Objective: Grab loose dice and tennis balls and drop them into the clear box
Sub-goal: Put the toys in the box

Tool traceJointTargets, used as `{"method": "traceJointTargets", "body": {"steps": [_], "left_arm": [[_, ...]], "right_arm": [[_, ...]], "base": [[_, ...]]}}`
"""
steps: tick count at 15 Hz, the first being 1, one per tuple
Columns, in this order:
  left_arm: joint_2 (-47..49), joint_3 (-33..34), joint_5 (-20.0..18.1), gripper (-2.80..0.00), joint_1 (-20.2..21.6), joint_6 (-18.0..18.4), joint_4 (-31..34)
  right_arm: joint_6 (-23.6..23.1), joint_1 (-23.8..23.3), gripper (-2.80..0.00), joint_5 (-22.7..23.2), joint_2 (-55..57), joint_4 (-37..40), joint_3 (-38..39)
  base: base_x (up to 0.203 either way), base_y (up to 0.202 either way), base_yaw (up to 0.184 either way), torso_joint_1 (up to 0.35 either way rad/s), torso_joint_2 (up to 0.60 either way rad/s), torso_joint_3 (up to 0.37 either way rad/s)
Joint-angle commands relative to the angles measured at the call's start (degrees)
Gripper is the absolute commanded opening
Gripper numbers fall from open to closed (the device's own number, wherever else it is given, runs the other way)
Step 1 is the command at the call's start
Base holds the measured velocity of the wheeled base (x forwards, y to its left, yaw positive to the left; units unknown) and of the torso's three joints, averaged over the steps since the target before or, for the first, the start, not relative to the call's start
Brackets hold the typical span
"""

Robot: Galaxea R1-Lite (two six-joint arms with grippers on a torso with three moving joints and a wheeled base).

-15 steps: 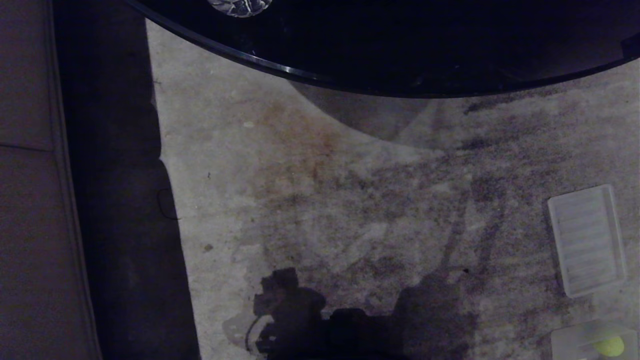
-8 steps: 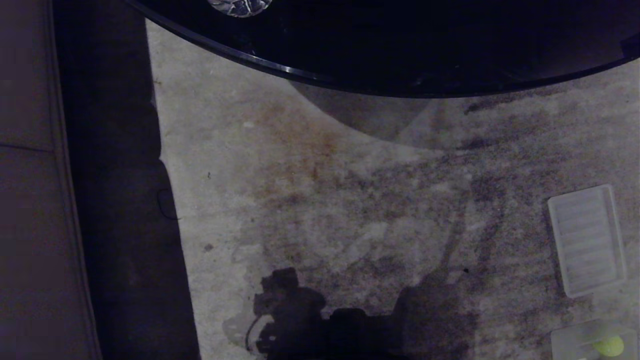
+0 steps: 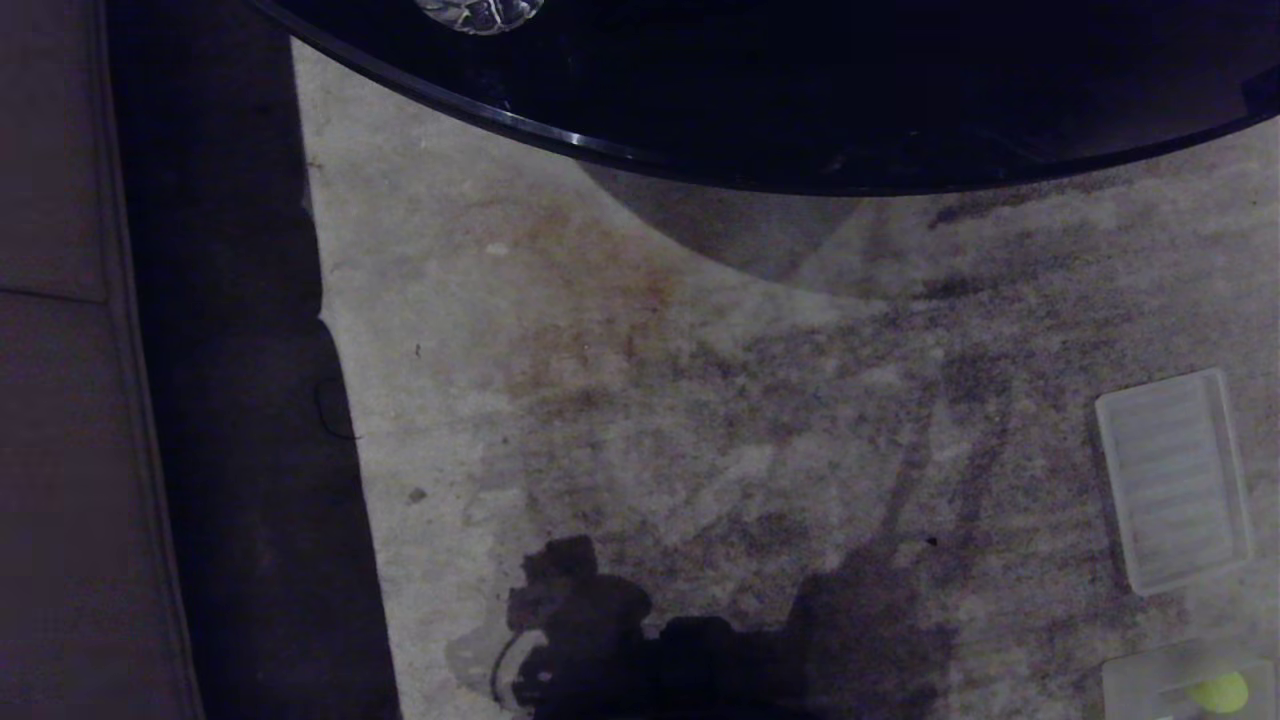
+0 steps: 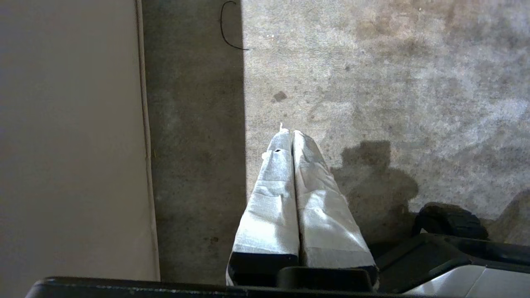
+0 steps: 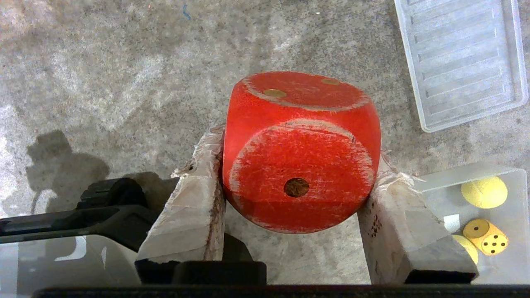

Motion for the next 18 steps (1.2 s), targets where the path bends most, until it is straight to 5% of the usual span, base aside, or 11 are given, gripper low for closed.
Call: {"method": "traceJointTargets", "body": {"steps": [1, 18], "left_arm": [[0.06, 0.09, 0.12, -2.8, 0.0, -0.17, -0.02], [0.06, 0.09, 0.48, -2.8, 0.0, -1.67, -0.19]], "right_arm": [[-0.02, 0.06, -2.8, 0.04, 0.18, 0.05, 0.08], [-0.01, 0.06, -2.8, 0.04, 0.18, 0.05, 0.0]], "base": [[0.0, 0.0, 0.0, 0.0, 0.0, 0.0], [0.0, 0.0, 0.0, 0.002, 0.0, 0.168]]}}
